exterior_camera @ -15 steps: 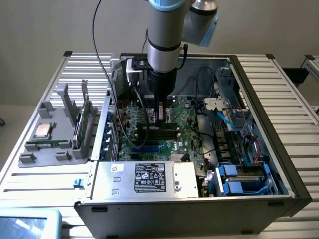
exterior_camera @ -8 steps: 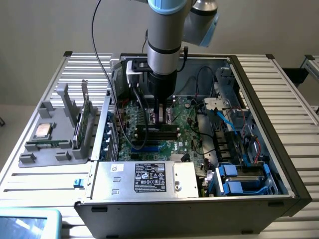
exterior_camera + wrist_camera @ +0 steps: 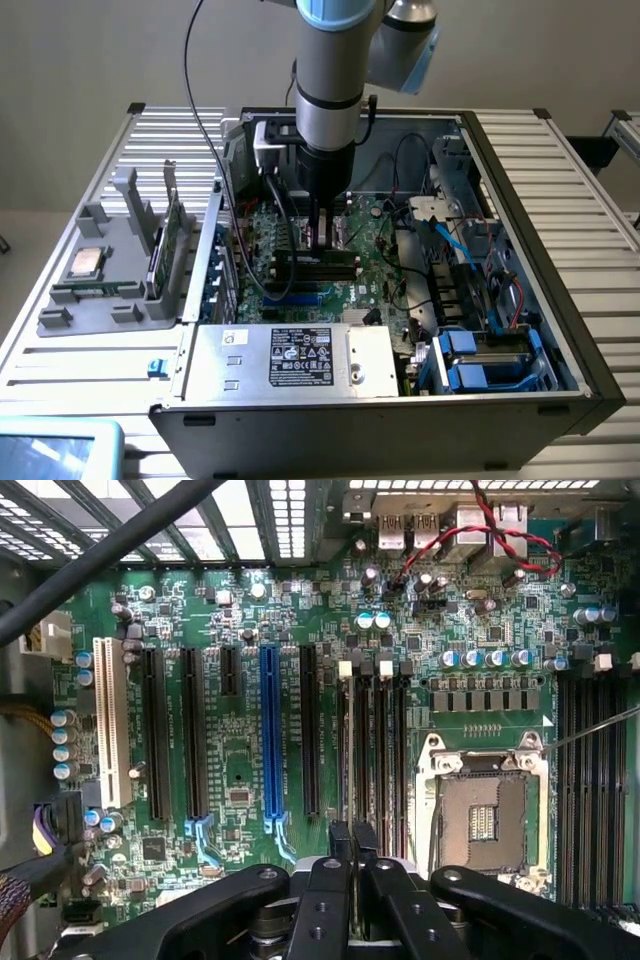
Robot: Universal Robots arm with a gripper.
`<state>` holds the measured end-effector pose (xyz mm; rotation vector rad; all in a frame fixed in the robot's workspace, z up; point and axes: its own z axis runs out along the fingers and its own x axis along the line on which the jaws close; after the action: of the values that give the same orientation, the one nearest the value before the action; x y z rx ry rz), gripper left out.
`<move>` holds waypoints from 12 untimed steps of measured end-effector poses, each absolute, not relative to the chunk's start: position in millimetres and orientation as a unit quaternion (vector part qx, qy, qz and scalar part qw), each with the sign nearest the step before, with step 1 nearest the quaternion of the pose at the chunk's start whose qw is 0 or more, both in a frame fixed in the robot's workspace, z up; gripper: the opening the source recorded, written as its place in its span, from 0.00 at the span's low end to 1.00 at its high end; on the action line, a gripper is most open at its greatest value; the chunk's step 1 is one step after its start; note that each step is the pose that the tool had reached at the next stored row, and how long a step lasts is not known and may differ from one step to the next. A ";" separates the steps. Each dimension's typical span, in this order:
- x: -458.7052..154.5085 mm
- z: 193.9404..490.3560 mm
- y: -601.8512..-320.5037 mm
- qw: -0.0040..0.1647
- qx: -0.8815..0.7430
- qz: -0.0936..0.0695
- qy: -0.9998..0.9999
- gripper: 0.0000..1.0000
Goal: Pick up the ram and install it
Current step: 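Insert the ram into the slot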
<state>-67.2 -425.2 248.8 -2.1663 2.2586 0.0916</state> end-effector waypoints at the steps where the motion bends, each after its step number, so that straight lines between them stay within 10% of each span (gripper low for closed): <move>1: -67.2 248.0 -423.9 0.005 -0.693 0.029 0.720 0.11; 12: -65.9 244.7 -420.7 0.005 -0.706 0.029 0.707 0.11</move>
<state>-65.9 -420.7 244.7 -2.2118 2.2159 0.0900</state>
